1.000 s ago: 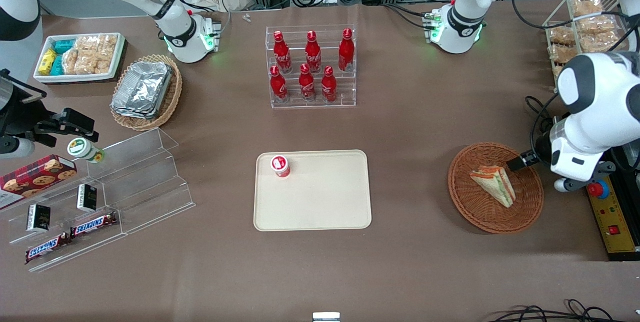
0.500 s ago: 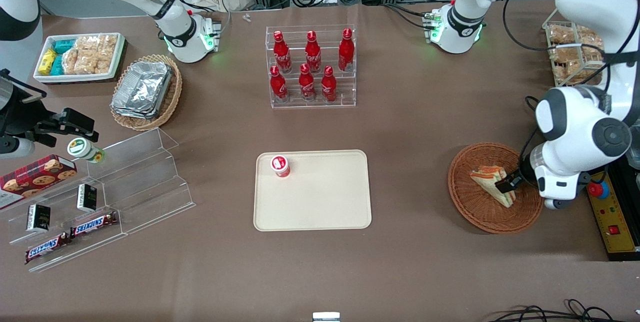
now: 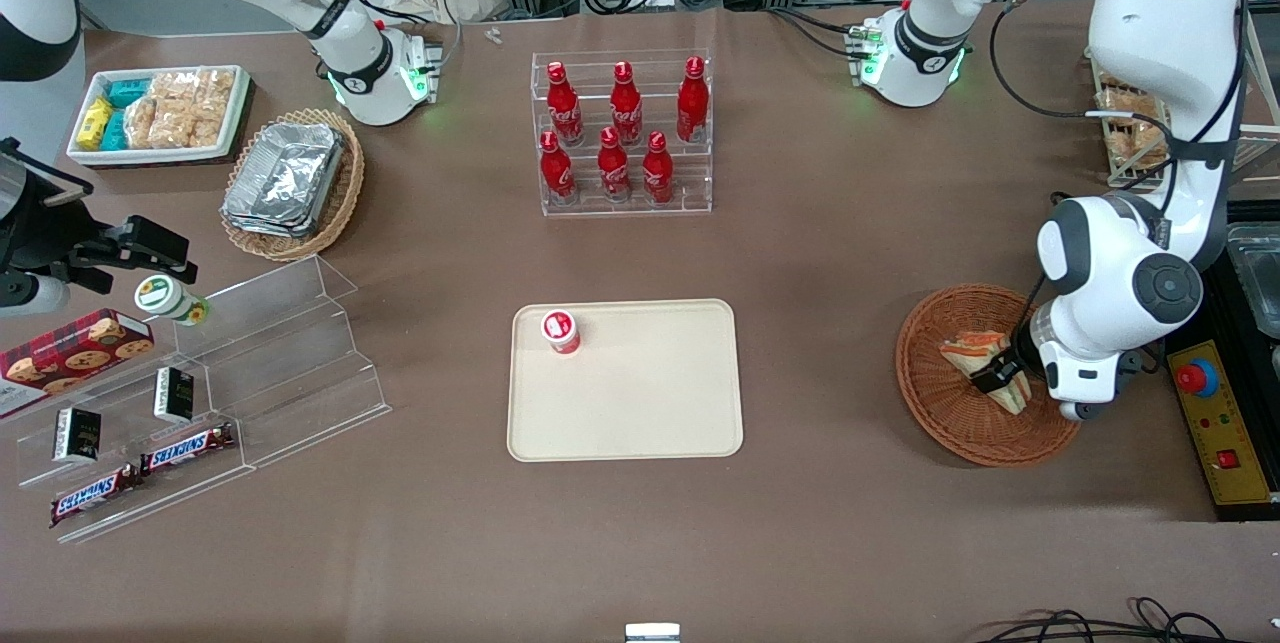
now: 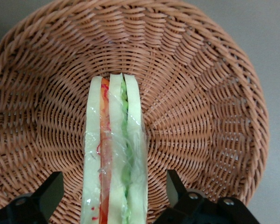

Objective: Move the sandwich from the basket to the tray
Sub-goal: 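Close the left gripper on the upright wrapped sandwich, then lift the sandwich and carry it toward the cream tray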

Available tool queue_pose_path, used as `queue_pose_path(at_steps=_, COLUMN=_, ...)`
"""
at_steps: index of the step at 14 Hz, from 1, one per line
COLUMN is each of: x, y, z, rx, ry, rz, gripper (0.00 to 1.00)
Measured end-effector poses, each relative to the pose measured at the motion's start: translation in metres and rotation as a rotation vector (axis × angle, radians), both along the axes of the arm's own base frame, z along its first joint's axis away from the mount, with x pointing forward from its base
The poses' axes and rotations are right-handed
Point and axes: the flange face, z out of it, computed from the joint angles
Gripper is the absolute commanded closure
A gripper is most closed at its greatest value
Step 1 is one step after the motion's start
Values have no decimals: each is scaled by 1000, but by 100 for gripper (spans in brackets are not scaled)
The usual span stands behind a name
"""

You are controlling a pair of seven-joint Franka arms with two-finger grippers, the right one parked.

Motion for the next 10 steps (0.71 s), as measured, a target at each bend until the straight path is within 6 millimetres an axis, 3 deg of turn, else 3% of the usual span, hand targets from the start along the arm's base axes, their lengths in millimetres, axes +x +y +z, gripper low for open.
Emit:
queue_pose_path(at_steps=5, x=-4, y=6, z=-6, rx=4, ry=5, rz=9, gripper=95)
queue_pose_path(at_steps=8, x=-5, y=6, z=2, rx=4, ry=10, rz=10, gripper=100)
queue_pose_path(at_steps=10, x=-5, y=6, z=25, rx=2, ry=33, rz=21, gripper=100)
